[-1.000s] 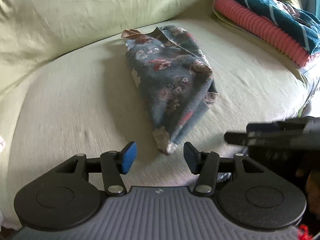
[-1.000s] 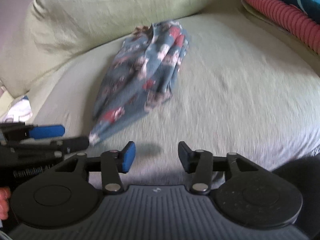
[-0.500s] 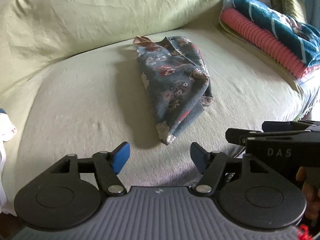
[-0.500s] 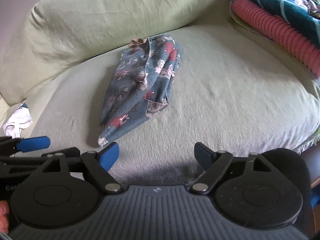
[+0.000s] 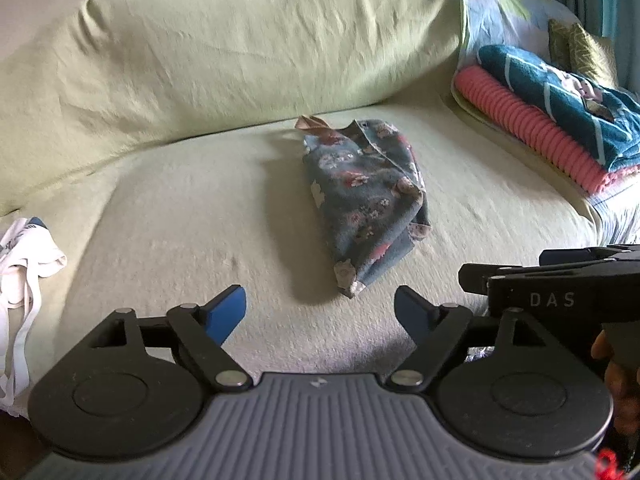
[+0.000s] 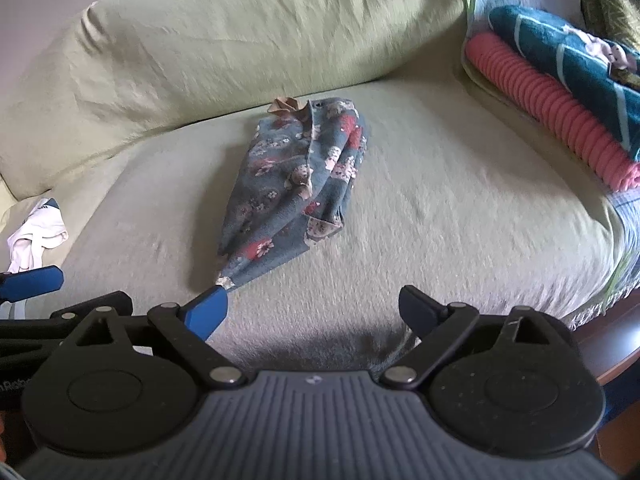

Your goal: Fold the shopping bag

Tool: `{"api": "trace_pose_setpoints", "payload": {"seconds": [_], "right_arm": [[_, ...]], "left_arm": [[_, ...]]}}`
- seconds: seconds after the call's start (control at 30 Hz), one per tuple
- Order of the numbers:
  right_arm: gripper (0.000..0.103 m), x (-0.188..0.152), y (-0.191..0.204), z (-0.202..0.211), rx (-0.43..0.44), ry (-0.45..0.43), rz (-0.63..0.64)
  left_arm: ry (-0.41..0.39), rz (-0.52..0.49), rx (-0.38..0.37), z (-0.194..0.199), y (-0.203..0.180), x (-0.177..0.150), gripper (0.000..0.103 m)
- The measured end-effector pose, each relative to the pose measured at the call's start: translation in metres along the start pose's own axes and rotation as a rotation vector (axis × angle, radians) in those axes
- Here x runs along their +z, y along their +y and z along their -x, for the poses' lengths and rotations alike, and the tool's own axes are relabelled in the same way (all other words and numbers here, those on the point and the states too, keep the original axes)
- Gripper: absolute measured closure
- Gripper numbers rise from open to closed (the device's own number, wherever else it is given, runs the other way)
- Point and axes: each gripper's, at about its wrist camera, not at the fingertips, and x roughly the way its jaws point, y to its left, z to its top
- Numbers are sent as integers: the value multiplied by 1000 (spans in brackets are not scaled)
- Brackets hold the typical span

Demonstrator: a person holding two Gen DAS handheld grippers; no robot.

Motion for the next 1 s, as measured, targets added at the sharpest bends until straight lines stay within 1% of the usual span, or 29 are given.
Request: {"api": "trace_pose_setpoints", "payload": {"seconds": [0.07,0.2,0.3,0.47,0.5,0.6,0.77,0.83,0.93,1.0], "right_arm": [[11,-1,2,3,-6,-5,5],[9,-2,1,6,-21,-18,21],[6,-6,-4,8,-24,-60,35],[6,-16,-15,5,-3,-145,19],[6,-17,-17,2,3,-146,5],[6,-16,-21,-10,46,-123,-26],[5,-16,-25,-35,47,-18,-47],[5,-15,-30,-47,31,28,-75],[2,-12,-37,-51,18,17,-117],[2,-10,-42,-53,9,8,-144]], "left_arm": [[-16,-15,3,3,-2,-1,14],[-34,-35,-12,2,-4,-2,14],[-45,-45,-31,-4,-4,-4,14],[-30,-73,-59,-20,-2,-10,14],[-23,-72,-64,-24,0,-11,14],[2,-70,-78,-36,3,-12,14],[59,-80,-76,-61,4,-11,14],[91,-71,-75,-70,5,-10,14],[137,-49,-74,-83,8,-7,14],[142,-46,-65,-88,9,-6,14]]}}
